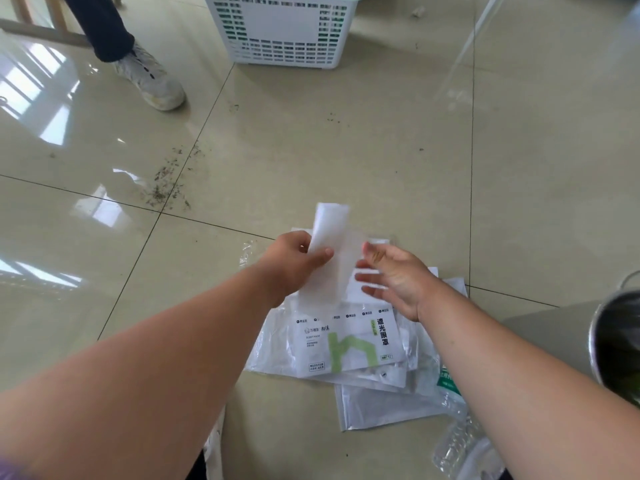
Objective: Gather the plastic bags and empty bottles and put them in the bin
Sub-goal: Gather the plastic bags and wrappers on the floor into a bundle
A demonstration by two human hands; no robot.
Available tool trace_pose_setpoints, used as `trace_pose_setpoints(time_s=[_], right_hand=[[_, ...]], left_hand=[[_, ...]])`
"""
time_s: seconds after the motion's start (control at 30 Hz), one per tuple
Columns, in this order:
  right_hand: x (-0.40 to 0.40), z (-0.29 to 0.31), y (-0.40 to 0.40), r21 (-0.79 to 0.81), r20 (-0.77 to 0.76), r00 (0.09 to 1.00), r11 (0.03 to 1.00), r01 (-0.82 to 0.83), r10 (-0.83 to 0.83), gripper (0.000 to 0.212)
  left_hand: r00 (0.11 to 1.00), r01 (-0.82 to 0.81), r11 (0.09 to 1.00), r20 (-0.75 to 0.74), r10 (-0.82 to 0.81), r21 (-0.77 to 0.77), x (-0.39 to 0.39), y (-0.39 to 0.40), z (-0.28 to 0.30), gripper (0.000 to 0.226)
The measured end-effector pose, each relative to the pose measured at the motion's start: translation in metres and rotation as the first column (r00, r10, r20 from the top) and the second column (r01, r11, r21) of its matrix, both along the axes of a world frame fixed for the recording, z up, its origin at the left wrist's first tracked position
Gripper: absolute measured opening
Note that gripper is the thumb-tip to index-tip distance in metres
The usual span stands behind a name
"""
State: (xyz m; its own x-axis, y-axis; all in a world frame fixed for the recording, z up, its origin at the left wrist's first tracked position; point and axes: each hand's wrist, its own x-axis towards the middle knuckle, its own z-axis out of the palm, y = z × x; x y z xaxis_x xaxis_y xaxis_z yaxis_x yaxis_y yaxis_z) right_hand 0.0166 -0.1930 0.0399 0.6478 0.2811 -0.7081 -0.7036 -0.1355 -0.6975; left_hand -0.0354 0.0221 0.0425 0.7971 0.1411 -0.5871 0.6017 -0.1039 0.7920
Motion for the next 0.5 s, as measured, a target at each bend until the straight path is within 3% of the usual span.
trace_pose_setpoints(time_s=[0.07,0.13,0.2,0.3,0.43,0.5], right_hand=[[-0.002,-0.005,0.001,-0.005,-0.013,0.992,0.992,-0.123,0.123,0.025],[0.000,-0.011,0.005,0.024,-0.008,0.998,0.998,-0.061,0.061,0.016],[0.003,-0.014,0.008,0.153,-0.102,0.995,0.988,0.037,-0.021,0.030],[0.001,-0.017,0.014,0.214,-0.128,0.989,0.976,-0.040,0.068,0.041],[0.008,-0.036,0.008,-0.086,0.032,0.987,0.983,0.162,-0.160,0.021],[0.009,-0.052,-0.009,-0.293,0.099,0.982,0.938,0.185,-0.162,0.008]], left_hand=[[0.998,-0.063,0.968,-0.040,0.055,-0.243,0.001,0.001,0.001,0.024],[0.998,-0.066,0.940,-0.030,0.060,-0.334,0.001,0.000,0.004,0.025],[0.996,-0.084,0.922,-0.028,0.079,-0.379,0.001,-0.001,0.003,0.029],[0.994,-0.108,0.926,-0.072,0.088,-0.360,0.003,-0.001,0.001,0.047],[0.976,-0.215,0.944,-0.083,0.201,-0.249,0.009,0.003,-0.001,0.050],[0.965,-0.259,0.965,-0.061,0.256,-0.036,0.011,0.010,-0.007,0.041]])
